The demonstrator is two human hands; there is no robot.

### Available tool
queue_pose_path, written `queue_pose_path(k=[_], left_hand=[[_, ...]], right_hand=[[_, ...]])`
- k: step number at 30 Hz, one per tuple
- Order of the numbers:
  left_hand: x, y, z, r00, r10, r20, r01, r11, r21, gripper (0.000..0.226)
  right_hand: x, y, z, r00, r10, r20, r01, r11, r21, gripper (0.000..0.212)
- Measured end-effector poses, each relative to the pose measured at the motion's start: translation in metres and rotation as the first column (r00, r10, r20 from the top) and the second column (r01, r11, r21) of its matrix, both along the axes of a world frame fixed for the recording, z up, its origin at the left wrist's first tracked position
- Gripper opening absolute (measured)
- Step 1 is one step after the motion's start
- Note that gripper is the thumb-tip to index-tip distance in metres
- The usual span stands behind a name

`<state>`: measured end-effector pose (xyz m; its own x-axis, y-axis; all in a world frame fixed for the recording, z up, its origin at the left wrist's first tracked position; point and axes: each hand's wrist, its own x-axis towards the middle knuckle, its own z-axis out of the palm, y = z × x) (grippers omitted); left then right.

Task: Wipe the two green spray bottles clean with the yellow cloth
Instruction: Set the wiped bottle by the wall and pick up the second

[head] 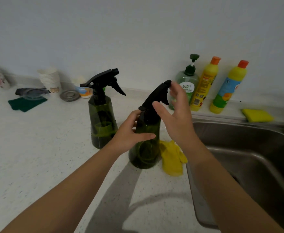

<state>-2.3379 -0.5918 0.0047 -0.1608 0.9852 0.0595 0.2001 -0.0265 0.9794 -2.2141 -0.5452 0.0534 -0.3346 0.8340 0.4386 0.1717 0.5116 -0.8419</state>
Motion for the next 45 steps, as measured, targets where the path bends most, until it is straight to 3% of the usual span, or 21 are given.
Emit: queue_pose_path(k=[9,14,22,28,31,36,45], left_hand=[[0.012,0.001,-0.005,1.0,-0.005,-0.003,0.005,0.999,0.043,0.077],[0.012,0.004,-0.007,1.0,0.017,-0.004,-0.017,0.999,0.043,0.073],[0.009,0.009,-0.007,0.999,-0.034,0.03,0.032,0.997,0.066,0.064],[0.012,0.008,-0.007,0.996,-0.084,0.022,0.084,0.996,0.028,0.071],[0.019,0.006,-0.011,1.0,-0.005,0.008,0.006,1.0,-0.018,0.076],[0.024,0.007,-0.017,0.996,0.091,-0.002,-0.091,0.995,-0.036,0.065],[0.019,0.012,-0.019,0.996,0.077,0.032,-0.076,0.996,-0.035,0.063]], right_hand=[[-0.017,-0.006,0.009,0.995,-0.01,0.095,0.016,0.998,-0.068,0.096],[-0.016,-0.004,0.008,0.997,0.043,0.071,-0.036,0.995,-0.094,0.089],[-0.008,0.005,0.019,0.957,0.291,0.017,-0.282,0.938,-0.203,0.077],[-0.003,0.009,0.018,0.967,0.25,0.04,-0.241,0.957,-0.163,0.064],[-0.003,0.009,0.018,0.978,0.192,0.076,-0.18,0.973,-0.141,0.054],[-0.001,0.01,0.018,0.983,0.167,0.074,-0.158,0.981,-0.117,0.043],[0.008,0.02,0.025,0.909,0.401,0.111,-0.393,0.915,-0.09,0.04]])
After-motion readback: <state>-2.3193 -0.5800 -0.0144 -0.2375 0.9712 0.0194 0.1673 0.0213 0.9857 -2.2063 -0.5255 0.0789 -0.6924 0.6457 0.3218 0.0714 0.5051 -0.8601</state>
